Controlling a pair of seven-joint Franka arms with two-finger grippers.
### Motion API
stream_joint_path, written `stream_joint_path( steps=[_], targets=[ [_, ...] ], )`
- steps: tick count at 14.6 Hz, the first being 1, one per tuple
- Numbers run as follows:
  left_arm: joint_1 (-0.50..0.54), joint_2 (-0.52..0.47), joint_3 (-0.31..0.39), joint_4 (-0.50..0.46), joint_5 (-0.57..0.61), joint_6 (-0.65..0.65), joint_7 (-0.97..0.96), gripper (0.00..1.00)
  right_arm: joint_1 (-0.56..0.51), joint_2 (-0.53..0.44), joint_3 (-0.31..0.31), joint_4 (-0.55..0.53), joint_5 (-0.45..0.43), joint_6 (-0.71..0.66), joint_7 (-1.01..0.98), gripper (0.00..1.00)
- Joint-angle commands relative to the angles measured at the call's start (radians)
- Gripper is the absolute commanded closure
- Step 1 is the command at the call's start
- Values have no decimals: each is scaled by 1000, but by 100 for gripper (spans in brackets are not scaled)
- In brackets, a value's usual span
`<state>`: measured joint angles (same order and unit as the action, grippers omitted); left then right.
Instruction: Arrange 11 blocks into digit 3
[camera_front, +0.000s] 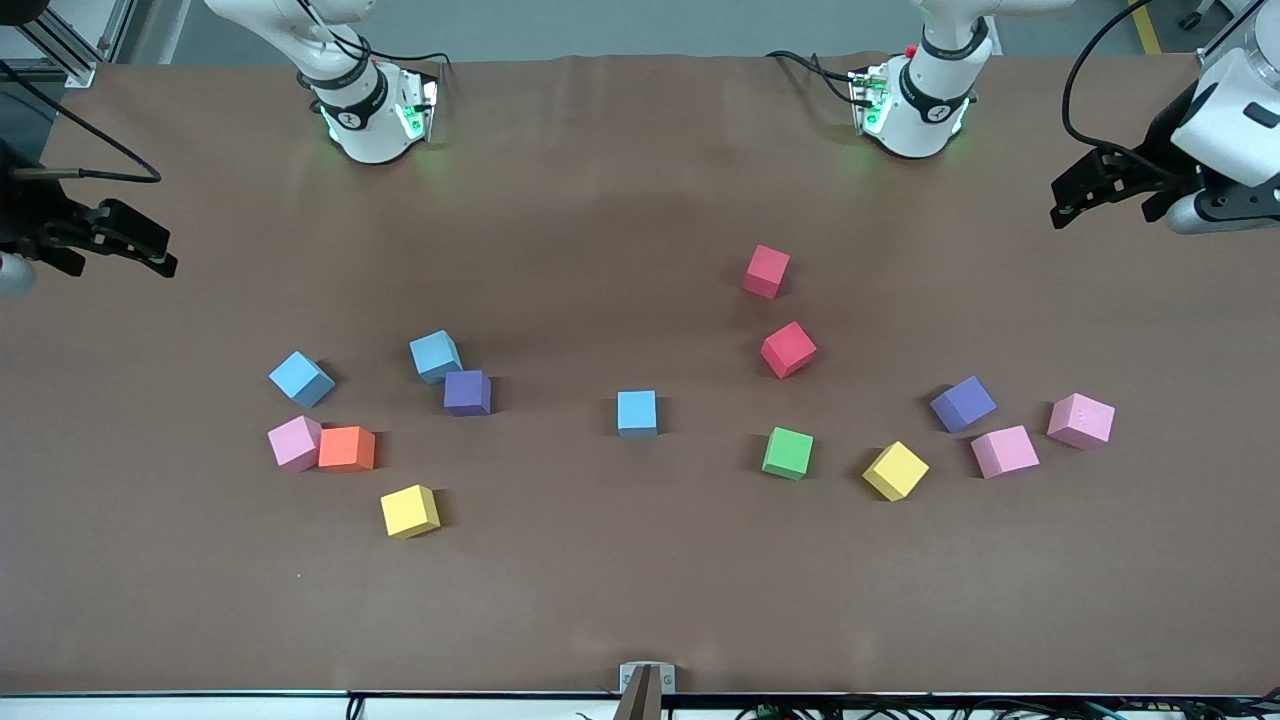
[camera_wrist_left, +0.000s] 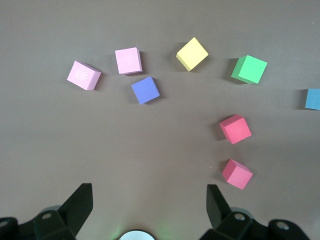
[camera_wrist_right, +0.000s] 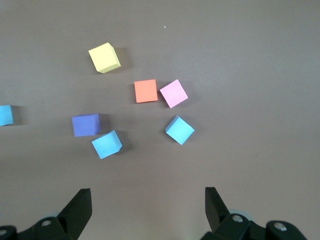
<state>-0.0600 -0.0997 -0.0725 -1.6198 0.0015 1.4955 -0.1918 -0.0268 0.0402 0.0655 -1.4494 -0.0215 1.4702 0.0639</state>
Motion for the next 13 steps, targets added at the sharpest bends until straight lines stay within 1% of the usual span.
stream_joint_path(
  steps=[1,5,7,8,11,13],
  targets=[
    [-3,-2,-3,6,49,-9,-3,0,-4,-8,1,-8,-24,-34,-18,0],
    [-6,6,-3,30,49,-9,3,0,-13,-8,-3,-9,-12,-33,-16,0],
    [5,72,3,121,51,-38,6,0,-12,-6,-1,-15,-11,-34,-16,0],
    [3,84,3,135,46,-70,8,0,-9,-6,0,-19,-11,-33,-15,0],
    [-12,84,-9,91,35,-72,-9,0,10,-5,5,-32,6,-28,-18,0],
    [-11,83,-41,45,31,-46,-43,0,22,-2,4,-68,64,2,-18,0]
  ],
)
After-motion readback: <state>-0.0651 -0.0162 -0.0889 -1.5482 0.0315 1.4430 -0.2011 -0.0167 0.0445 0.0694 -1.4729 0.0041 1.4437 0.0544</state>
